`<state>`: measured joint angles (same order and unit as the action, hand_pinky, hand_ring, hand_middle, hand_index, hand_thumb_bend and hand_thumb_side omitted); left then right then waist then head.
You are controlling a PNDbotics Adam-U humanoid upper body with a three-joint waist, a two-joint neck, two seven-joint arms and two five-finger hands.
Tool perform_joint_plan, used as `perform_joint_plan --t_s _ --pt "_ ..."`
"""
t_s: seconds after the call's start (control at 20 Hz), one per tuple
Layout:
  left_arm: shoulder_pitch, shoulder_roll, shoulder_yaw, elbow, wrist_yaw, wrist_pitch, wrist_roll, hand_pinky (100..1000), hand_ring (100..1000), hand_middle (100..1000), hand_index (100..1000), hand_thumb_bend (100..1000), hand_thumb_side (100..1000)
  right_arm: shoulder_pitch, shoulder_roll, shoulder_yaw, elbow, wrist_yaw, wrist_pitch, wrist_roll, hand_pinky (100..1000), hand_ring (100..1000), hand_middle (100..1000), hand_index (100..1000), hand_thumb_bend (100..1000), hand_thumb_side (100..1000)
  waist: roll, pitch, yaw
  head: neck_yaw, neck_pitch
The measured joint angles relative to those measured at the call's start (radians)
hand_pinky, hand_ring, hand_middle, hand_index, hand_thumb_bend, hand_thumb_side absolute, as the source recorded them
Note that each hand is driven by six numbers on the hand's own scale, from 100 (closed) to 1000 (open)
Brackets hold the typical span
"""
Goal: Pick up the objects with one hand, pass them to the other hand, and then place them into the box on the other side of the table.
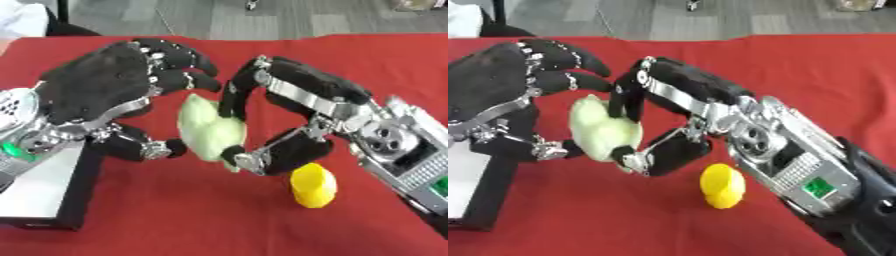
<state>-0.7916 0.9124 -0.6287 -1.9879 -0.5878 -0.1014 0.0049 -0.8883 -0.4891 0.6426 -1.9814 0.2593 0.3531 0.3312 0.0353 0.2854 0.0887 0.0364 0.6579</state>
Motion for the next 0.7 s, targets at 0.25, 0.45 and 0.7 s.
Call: perform_joint_plan --t_s 0.25,0.45,0.7 --pt "0.0 0.0 -0.008 0.0 0.014 -0.018 0.0 765 806 763 828 535 106 0.0 0.0 0.0 0.0 0.003 0.005 -0.006 767 562 395 339 221 100 0.0 0.0 0.0 0.0 0.005" --pt "0.0 0.0 -0.009 0.001 0.023 -0.022 0.001 764 802 749 821 517 101 0.001 0.0 0.002 -0.001 0.015 0.012 -0.012 767 562 395 339 227 100 0.0 0.0 0.001 0.001 0.009" --pt "0.0 0.0 -0.01 0.001 0.035 -0.023 0.004 762 793 717 804 487 100 0.001 0.0 0.006 -0.003 0.026 0.018 -0.015 766 562 394 338 231 100 0.0 0.0 0.001 0.001 0.01"
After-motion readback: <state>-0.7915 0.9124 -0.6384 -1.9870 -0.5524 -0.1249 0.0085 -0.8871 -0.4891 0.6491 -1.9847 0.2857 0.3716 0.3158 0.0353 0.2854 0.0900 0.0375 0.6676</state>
